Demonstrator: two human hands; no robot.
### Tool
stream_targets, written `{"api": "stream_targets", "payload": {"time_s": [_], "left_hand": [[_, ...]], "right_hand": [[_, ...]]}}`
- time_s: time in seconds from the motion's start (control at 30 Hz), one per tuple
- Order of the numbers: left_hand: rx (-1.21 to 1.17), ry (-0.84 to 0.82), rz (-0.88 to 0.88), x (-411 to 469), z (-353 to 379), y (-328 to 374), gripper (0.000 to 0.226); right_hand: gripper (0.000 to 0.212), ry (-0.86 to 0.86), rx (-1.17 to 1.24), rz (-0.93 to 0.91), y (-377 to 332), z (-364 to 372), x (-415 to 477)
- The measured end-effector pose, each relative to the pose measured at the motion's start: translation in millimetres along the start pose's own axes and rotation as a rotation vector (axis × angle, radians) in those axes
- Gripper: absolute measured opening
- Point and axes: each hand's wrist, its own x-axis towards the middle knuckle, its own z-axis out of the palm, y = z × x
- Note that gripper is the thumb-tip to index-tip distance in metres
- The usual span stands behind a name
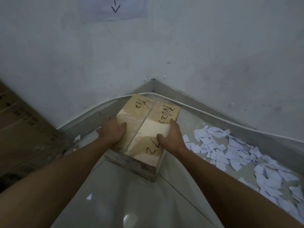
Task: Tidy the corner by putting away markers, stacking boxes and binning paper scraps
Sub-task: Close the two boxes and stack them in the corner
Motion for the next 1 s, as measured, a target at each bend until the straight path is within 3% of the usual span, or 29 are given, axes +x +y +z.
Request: {"api": "stream_targets", "payload": {"time_s": [0.13, 0.4, 0.5, 0.67, 0.8, 0.9, 1.0], "left_hand": [[0.328, -0.090, 0.249, -21, -3, 14, 0.064], [0.567, -0.407, 0.531, -69, -18, 22, 0.107], [0.655, -0.405, 0.623, -68, -16, 15, 0.114], [0.698, -0.297, 0.787, -55, -15, 10, 0.094], [0.738, -0.179, 0.786, -42, -15, 17, 0.075], [0.691, -0.073, 0.685, -42, -7, 17, 0.066], [0.476, -0.156, 0.471, -46, 6, 19, 0.081]], "right_hand": [[0.086, -0.087, -0.313, -0.140, -7, 2, -18], [0.084, -0.254, -0.690, -0.307, -5, -11, -28], [0.077, -0.351, -0.674, -0.415, 1, -21, -32], [0.079, -0.349, -0.640, -0.465, 8, -21, -29], [0.074, -0.256, -0.571, -0.388, 3, -14, -18], [0.077, -0.212, -0.508, -0.374, 1, -5, -9], [0.081, -0.213, -0.436, -0.385, 1, 7, 2]]}}
